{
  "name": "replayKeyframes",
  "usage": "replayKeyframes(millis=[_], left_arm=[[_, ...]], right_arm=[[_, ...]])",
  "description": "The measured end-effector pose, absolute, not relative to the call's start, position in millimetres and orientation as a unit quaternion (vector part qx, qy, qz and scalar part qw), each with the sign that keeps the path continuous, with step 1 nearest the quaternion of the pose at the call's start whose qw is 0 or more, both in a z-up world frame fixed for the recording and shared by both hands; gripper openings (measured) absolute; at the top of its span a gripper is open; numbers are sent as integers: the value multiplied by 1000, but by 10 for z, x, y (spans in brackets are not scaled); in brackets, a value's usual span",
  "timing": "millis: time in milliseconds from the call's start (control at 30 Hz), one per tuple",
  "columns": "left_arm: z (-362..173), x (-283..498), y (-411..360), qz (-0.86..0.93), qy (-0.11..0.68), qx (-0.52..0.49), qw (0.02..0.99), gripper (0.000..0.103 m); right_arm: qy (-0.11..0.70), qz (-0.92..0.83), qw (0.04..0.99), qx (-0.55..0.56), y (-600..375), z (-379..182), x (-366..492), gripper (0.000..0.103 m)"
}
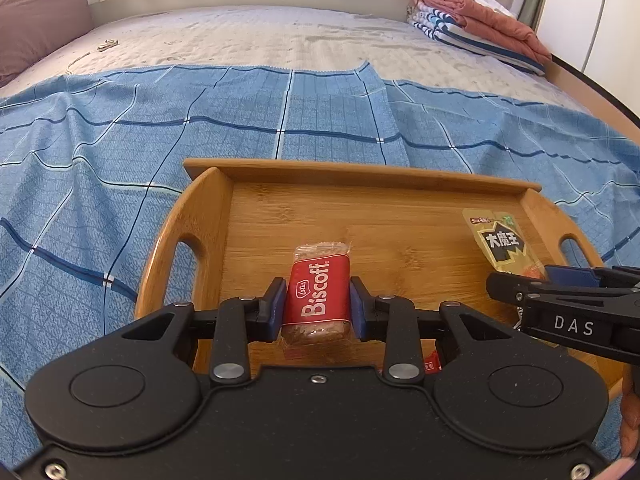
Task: Organize snacks
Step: 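Lower both snacks onto the wooden tray and open both grippers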
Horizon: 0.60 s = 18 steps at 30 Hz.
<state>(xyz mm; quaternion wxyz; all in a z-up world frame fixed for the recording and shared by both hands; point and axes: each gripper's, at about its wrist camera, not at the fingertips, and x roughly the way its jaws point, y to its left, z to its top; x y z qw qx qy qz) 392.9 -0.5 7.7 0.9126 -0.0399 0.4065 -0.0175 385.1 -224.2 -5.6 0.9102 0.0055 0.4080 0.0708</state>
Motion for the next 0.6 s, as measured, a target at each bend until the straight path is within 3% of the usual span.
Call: replayKeyframes(millis=[267,433,500,600], left_arm=[[56,3904,-11,-16,402,-38,915,33],[128,3806,17,-14,394,-44,918,63],[187,3740,44,-21,388,-51,920,83],[307,3614,87,-26,375,-59,925,89]], right_arm=[[409,70,910,5,-2236,-119,3856,66],[395,73,916,9,-2244,-83,3793,76],[394,72,916,11,-2243,-43,3754,80],[388,72,919,4,-2229,48,3658,82]])
